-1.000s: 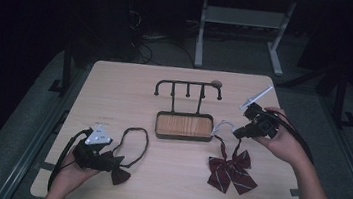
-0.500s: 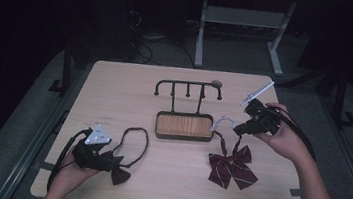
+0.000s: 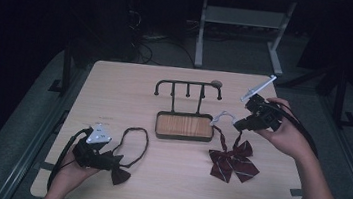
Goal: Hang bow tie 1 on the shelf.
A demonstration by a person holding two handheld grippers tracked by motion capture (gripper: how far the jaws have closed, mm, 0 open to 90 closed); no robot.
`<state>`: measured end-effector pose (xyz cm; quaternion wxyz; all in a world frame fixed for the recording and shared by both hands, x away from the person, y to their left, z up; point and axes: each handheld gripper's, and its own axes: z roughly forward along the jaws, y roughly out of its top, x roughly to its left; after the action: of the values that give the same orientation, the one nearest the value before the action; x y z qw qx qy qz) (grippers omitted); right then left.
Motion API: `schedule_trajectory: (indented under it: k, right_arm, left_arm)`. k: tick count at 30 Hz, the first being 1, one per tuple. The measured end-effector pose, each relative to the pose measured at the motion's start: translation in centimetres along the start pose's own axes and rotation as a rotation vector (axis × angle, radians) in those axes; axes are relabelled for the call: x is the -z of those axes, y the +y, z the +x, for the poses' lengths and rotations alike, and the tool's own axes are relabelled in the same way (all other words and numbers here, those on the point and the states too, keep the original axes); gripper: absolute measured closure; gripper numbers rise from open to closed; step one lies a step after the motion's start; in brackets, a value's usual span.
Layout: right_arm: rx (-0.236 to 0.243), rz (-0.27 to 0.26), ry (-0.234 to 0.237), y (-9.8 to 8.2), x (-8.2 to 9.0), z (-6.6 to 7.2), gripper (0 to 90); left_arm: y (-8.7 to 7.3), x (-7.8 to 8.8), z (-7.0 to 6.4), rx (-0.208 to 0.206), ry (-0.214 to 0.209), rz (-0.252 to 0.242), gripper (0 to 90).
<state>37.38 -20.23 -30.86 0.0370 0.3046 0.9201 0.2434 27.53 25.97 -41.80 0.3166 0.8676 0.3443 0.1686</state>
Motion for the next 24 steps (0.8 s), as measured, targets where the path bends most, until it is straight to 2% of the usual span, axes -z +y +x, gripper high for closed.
schedule_trajectory:
  k: [10,19,24]
  right_arm:
    - [0.018,0.002,-0.010,0.5,0.4,0.3,87.1]
    - [0.029,-0.002,0.002,1.0,1.1,0.4,87.0]
    - [0.042,-0.013,0.004,1.6,1.5,0.7,87.1]
  left_arm:
    - [0.1,0.0,0.0,-0.008,-0.002,-0.004,24.7]
    - [0.1,0.1,-0.2,-0.001,-0.012,-0.010,24.6]
    - [0.0,0.1,-0.1,0.000,-0.002,-0.001,24.6]
